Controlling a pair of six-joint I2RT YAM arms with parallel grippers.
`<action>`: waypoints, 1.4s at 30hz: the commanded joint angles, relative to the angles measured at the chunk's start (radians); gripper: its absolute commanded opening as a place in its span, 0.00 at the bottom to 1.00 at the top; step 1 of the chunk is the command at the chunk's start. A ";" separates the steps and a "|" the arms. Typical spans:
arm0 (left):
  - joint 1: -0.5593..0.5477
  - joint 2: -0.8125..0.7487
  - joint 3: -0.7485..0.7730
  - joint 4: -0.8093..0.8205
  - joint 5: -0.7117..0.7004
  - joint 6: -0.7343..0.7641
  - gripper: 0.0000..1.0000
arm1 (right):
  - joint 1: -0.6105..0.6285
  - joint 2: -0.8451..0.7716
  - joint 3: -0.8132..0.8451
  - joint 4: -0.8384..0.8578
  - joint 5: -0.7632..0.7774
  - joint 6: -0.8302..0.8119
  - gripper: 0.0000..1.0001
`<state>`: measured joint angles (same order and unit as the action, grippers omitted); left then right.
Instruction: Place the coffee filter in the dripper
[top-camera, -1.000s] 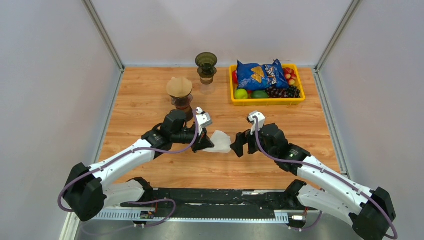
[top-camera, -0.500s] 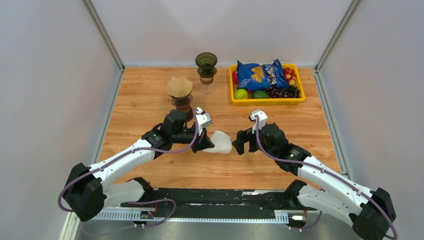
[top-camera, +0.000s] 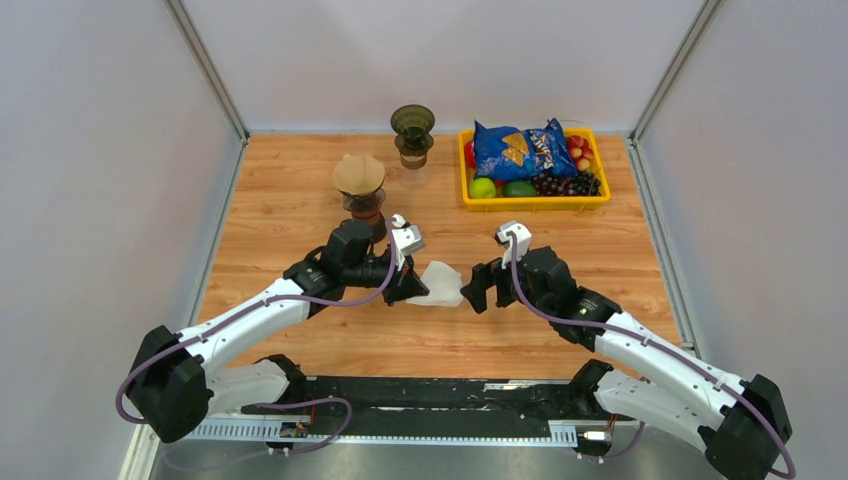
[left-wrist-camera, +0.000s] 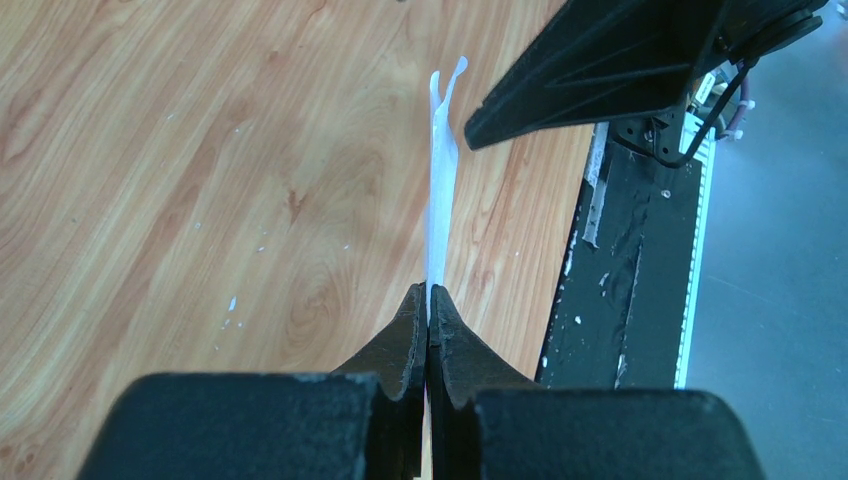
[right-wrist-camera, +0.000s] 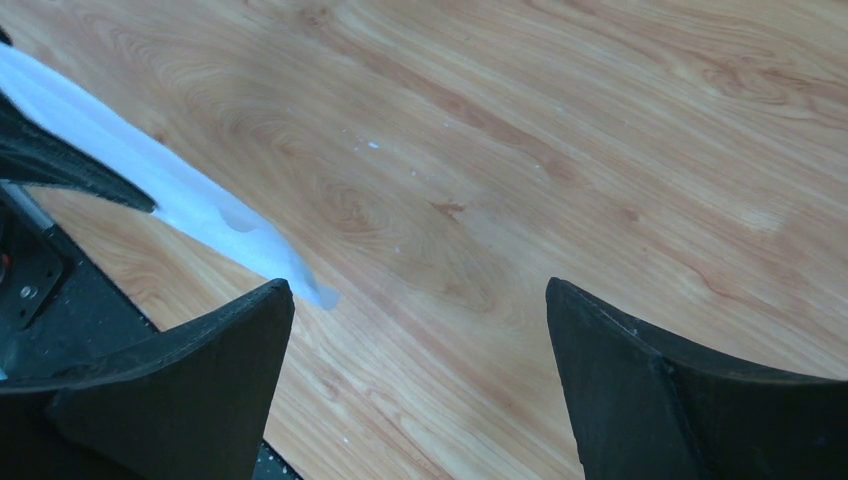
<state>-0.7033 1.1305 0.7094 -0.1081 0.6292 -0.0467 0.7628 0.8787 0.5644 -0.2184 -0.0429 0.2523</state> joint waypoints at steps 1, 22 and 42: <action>0.004 0.001 0.012 0.032 0.027 -0.001 0.00 | 0.003 -0.028 0.021 0.050 0.183 0.016 1.00; 0.004 0.010 0.018 0.026 0.007 -0.006 0.00 | 0.003 0.019 0.055 0.049 -0.009 0.014 1.00; 0.004 0.053 0.024 0.065 0.058 -0.044 0.00 | 0.007 0.098 0.044 0.207 -0.309 0.033 1.00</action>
<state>-0.7033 1.1690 0.7094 -0.0959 0.6498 -0.0692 0.7635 0.9710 0.5846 -0.1295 -0.2394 0.2649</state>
